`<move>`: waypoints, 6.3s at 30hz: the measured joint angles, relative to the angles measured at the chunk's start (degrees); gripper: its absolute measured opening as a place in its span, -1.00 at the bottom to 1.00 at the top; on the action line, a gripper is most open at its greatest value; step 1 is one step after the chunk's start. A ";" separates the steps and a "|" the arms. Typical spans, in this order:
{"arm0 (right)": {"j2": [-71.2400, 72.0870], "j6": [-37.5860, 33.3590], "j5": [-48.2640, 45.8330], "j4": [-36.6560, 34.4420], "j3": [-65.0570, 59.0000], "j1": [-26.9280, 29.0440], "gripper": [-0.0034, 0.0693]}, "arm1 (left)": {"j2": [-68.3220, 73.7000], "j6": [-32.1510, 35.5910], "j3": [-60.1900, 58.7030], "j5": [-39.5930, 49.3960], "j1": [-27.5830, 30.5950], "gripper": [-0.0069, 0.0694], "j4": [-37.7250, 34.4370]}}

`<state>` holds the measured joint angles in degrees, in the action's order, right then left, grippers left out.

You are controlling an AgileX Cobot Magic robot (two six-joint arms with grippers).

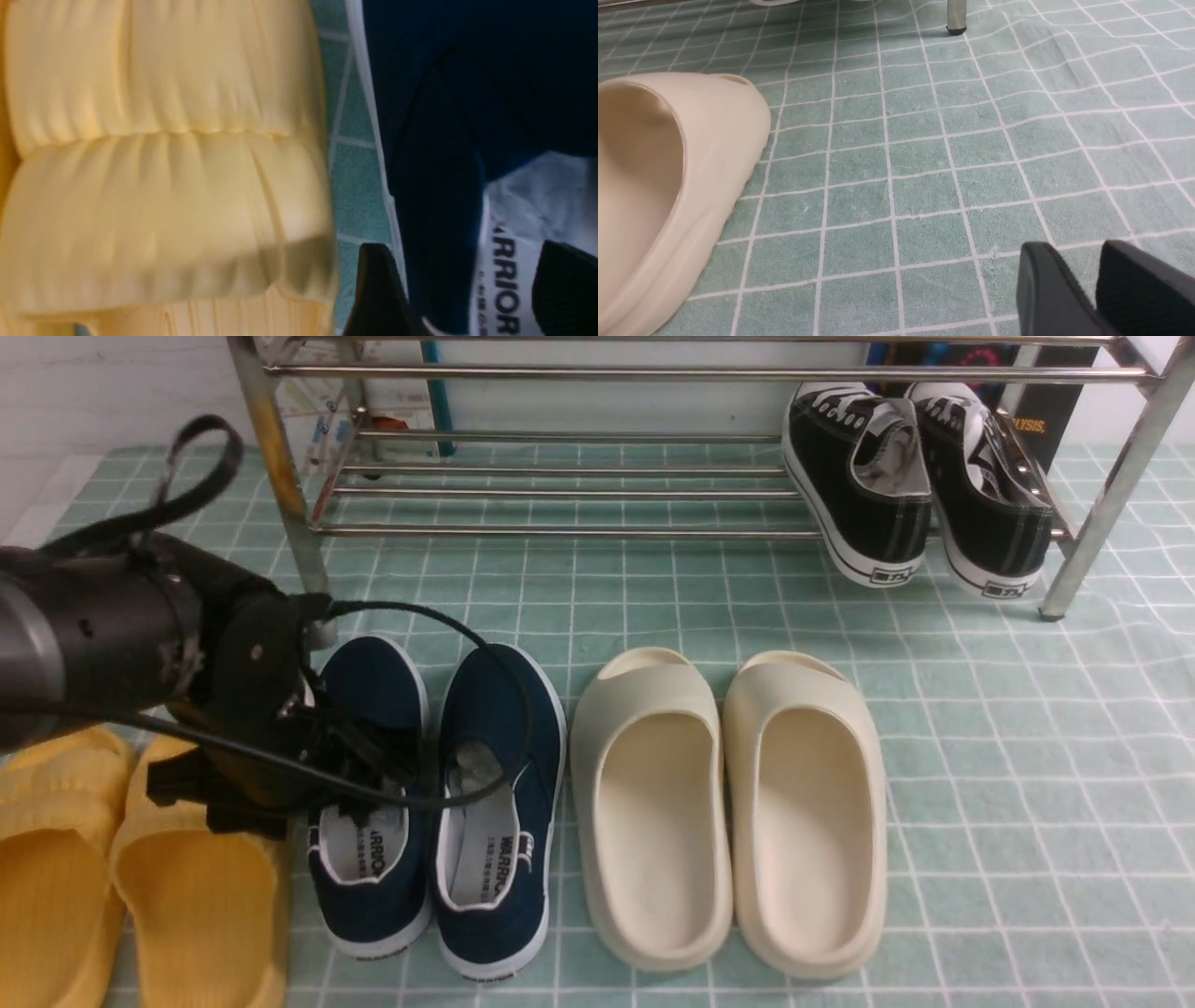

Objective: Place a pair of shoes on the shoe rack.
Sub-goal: Use the left arm to grab the shoe closest to it, then use the left arm to put a shoe into the shoe rack

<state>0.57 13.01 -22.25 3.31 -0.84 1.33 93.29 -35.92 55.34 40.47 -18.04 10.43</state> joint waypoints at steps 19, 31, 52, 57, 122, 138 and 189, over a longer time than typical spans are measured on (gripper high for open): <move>0.00 0.00 0.00 0.00 0.00 0.00 -0.29 | -3.38 3.62 13.62 7.54 0.00 -0.80 -0.02; 0.00 0.00 0.00 0.00 0.00 0.00 -0.26 | 12.93 6.48 35.86 8.25 2.95 -0.80 0.01; 0.00 0.00 0.00 0.00 0.00 0.00 -0.25 | 37.44 7.73 71.29 14.88 2.90 -0.80 6.54; 0.00 0.00 0.00 0.00 0.00 0.00 -0.25 | 38.54 7.73 72.23 14.30 3.39 -0.80 6.45; 0.00 0.00 0.00 0.00 0.00 0.00 -0.25 | 19.74 30.84 55.40 26.97 6.80 -0.57 -28.57; 0.00 0.00 0.00 0.00 0.00 0.00 -0.25 | 19.65 25.49 38.22 -2.79 6.80 -0.85 -22.62; 0.00 0.00 0.00 0.00 0.00 0.00 -0.25 | 18.48 30.88 38.88 0.38 6.79 -0.85 -21.11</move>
<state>0.57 13.01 -22.25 3.31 -0.84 1.33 111.78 -5.04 94.22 40.85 -11.24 -10.69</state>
